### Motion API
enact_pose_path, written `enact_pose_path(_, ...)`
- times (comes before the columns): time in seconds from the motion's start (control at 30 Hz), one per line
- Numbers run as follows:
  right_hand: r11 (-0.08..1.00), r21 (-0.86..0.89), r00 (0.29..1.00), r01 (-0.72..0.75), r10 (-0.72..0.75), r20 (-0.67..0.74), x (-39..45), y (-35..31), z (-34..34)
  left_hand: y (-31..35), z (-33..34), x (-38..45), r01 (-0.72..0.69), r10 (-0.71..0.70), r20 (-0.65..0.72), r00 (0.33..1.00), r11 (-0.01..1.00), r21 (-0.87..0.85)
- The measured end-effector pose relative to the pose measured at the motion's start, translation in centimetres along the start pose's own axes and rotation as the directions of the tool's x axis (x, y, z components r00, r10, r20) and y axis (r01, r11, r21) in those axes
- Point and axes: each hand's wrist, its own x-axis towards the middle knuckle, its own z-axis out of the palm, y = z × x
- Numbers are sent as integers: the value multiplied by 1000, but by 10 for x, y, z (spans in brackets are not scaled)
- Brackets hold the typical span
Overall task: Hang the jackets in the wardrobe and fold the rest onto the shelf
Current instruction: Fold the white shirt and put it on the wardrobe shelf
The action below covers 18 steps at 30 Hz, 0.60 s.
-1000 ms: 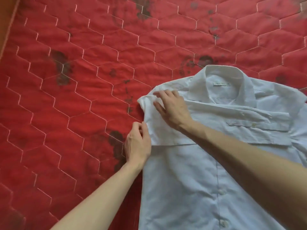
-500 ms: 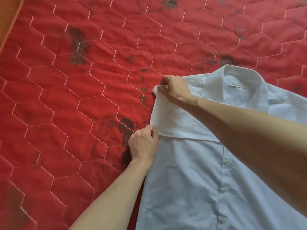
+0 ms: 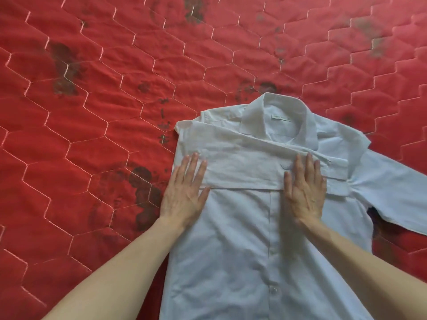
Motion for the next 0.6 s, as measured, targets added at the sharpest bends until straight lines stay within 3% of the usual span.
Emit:
enact_pose_path(0.1,994,-86,994,-67,74,84,1,52,-2,-1,2,0,8,-10,36,999,997,79)
enact_pose_path(0.3,996,-50,986,70,-62,157,9,83,-9,14,-10,1,83,-92,95,991,992,98)
enact_pose_path(0.4,995,40,987,94,-98,129,7,110,-23,51,-17,2,112,-113,10,994,990,80)
enact_pose_path(0.5,998,45,986,-34,26,164,4,157,-32,108,-14,9,18,-17,-24,1000,999,40)
enact_pose_path(0.6,996,-15,984,-86,87,157,2,223,-39,181,-2,26,-179,179,16,984,981,70)
